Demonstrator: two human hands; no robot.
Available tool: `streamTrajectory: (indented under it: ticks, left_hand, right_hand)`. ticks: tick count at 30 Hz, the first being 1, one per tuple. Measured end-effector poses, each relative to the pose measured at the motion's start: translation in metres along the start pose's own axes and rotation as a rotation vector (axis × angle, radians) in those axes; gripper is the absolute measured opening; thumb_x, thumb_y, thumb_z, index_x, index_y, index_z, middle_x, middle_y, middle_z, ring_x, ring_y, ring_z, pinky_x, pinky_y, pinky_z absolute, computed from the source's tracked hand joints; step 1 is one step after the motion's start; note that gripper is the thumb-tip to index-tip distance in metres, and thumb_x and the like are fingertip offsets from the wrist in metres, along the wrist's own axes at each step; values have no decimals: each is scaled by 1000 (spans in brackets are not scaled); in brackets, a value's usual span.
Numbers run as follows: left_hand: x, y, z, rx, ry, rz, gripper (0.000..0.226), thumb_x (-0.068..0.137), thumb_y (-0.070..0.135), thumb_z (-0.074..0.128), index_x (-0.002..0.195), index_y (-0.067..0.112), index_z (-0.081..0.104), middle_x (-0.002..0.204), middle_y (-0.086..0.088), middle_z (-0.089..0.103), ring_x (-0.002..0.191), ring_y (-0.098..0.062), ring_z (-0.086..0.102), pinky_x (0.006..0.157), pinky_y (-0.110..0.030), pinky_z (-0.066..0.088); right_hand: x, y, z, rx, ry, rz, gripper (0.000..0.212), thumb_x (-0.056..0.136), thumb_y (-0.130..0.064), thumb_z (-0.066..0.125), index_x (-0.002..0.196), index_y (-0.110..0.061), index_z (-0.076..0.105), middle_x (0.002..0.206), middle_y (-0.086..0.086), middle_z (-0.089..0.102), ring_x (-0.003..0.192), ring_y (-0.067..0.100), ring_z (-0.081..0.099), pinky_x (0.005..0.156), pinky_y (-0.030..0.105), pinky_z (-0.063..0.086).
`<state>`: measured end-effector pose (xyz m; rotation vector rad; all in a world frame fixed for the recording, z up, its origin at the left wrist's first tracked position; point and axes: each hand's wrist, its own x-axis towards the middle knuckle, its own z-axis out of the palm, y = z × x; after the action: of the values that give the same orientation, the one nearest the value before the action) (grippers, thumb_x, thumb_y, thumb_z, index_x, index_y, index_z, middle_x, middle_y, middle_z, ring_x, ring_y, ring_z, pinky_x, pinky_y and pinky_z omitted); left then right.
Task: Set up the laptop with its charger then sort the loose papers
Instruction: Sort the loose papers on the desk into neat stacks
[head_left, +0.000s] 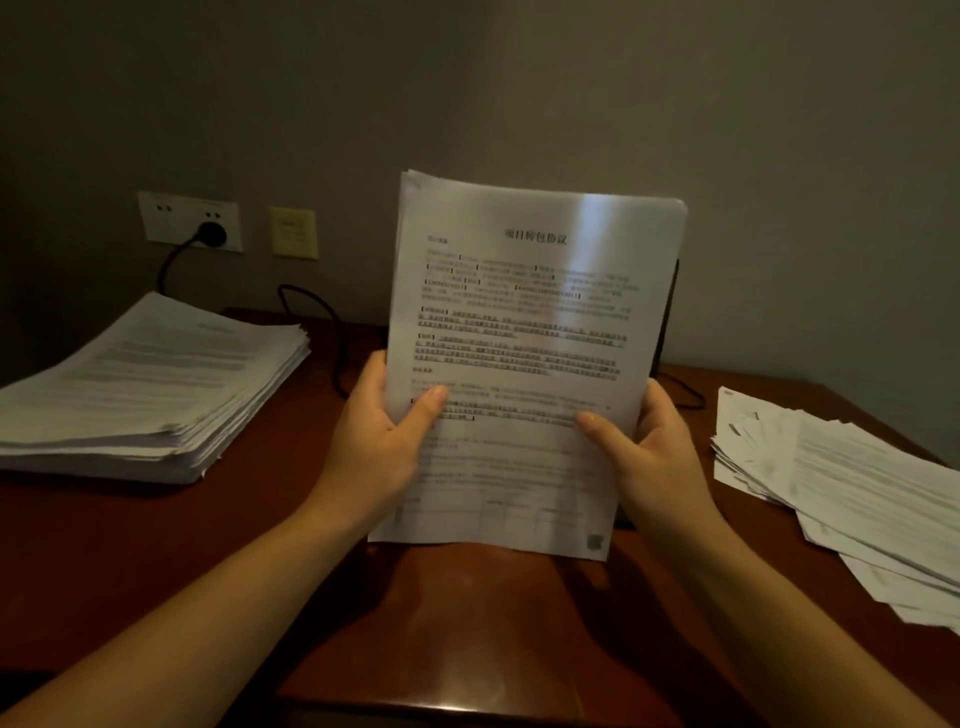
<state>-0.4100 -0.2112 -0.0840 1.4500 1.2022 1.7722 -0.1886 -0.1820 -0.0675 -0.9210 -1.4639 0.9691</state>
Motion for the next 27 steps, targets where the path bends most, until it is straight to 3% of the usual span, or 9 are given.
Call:
streamTrajectory:
  ticks: [3,6,11,13,15,17,19,24,27]
  left_hand:
    - [3,-3,-11,-7,7,-23,26,97,14,61,116,31,54,114,8,70,103,-5,69,76,-23,59]
    - [4,-10,-25,29,-38,-68,36,97,10,61,125,31,51,119,7,69,107,-8,69,82,-32,61]
    - [23,-7,-59,135,-31,-77,71,95,1,62,134,55,38,119,22,68,111,2,64,79,-16,55]
    - [37,-2,-77,198,23,-133,80,94,5,66,149,49,27,117,21,67,106,1,64,79,-18,53]
    - [53,3,-97,228,73,-220,90,93,12,69,157,43,14,122,13,67,108,-6,65,88,-30,53]
    - [69,6,-121,255,118,-310,87,93,14,70,156,41,17,127,5,67,111,-17,66,94,-44,54]
    - [84,9,-145,341,163,-393,78,93,15,69,153,40,27,127,3,66,106,-22,68,90,-50,57]
    - [113,7,-209,514,244,-462,59,93,9,65,145,29,46,115,4,63,89,-15,64,68,-31,56]
    - [123,-1,-248,510,292,-511,60,92,0,64,145,24,50,126,-2,65,99,-23,68,78,-37,61]
  right_hand:
    - [7,3,7,-50,-37,-4,33,95,-11,63,121,-29,53,118,-7,67,104,8,70,76,33,62]
    - [12,9,18,-93,-87,35,33,96,-10,60,118,-33,54,114,-11,69,102,6,70,72,28,62]
    - [30,6,47,-36,-148,119,29,99,-11,55,121,-29,57,108,-9,73,94,7,73,62,25,60]
    - [40,1,66,43,-179,153,27,100,-10,54,121,-28,57,101,-9,75,91,9,74,60,25,60]
    - [50,-4,89,96,-194,190,26,101,-9,53,120,-26,58,94,-8,76,86,12,75,59,27,60]
    - [62,-8,116,125,-182,233,26,101,-10,53,123,-24,57,98,-3,75,82,14,76,59,31,60]
    - [74,-8,145,137,-178,292,26,102,-10,52,124,-23,56,105,1,72,79,15,76,57,33,61]
    - [97,-9,217,198,-246,424,27,101,4,42,114,-15,58,114,8,68,97,29,70,67,42,59]
    - [106,-6,259,220,-353,477,32,99,9,38,108,-14,59,114,9,67,104,33,65,76,47,57]
